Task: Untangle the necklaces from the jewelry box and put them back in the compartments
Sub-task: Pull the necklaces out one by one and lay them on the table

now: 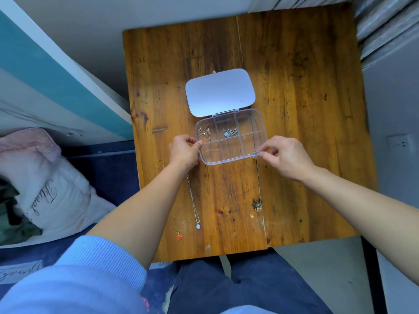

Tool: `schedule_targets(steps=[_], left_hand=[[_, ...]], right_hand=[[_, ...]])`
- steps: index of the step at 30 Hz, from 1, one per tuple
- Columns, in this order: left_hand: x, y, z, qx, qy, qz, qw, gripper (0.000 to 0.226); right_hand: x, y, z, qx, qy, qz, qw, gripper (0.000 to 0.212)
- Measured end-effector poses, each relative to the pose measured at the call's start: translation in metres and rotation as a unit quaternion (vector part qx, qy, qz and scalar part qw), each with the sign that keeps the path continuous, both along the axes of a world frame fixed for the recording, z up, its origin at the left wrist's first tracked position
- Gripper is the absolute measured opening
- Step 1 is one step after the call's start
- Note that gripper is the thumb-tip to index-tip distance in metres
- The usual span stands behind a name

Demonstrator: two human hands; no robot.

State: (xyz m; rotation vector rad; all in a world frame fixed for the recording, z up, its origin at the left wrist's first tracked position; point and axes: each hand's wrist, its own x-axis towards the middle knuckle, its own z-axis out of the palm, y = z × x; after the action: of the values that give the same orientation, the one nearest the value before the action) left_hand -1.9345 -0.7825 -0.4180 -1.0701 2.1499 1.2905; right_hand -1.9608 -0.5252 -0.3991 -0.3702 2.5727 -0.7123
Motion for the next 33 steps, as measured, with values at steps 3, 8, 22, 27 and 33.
schedule_targets(steps=[3,8,22,27,33], left_hand=[[-0.001,0.002,0.005,-0.115,0.030,-0.055,0.991,0.028],[-0.009,0.030,0.018,-0.181,0.155,-0.170,0.956,0.020],[-0.011,0.102,-0.006,-0.152,0.146,-0.423,0.881,0.017],[-0.015,0.096,-0.003,-0.140,0.141,-0.393,0.898,0.024],[-0.013,0.058,0.007,-0.155,0.157,-0.314,0.923,0.021]], right_hand=[[-0.002,0.009,0.001,-0.113,-0.093,-0.163,0.976,0.011],[-0.004,0.025,-0.008,-0.211,-0.224,-0.361,0.880,0.017],[0.000,0.075,-0.049,-0.041,-0.152,-0.469,0.869,0.010],[0.016,0.042,-0.044,-0.009,-0.077,-0.291,0.954,0.013],[0.024,-0.007,-0.055,0.032,-0.055,-0.221,0.973,0.026]])
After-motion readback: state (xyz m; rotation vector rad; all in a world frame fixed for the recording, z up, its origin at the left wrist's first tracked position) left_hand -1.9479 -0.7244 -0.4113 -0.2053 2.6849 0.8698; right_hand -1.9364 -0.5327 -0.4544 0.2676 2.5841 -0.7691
